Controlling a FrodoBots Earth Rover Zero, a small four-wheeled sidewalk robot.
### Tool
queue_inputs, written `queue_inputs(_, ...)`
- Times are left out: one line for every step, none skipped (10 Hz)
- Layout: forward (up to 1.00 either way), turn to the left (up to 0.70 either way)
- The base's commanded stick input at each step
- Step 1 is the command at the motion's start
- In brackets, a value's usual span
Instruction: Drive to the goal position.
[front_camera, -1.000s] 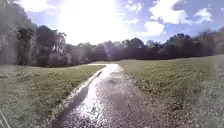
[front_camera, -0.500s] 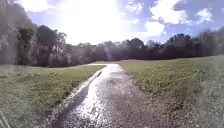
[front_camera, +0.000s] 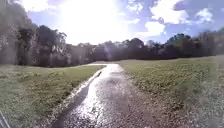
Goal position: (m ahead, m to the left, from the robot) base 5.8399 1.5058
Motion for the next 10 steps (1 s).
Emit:
queue_inputs(0.0, 0.7)
queue_inputs(0.0, 0.7)
queue_inputs(0.0, 0.36)
queue_inputs(0.0, 0.0)
queue_inputs(0.0, 0.0)
queue_inputs(0.0, 0.0)
queue_inputs(0.0, 0.0)
queue_inputs(0.0, 0.0)
queue_inputs(0.0, 0.0)
queue_inputs(0.0, 0.0)
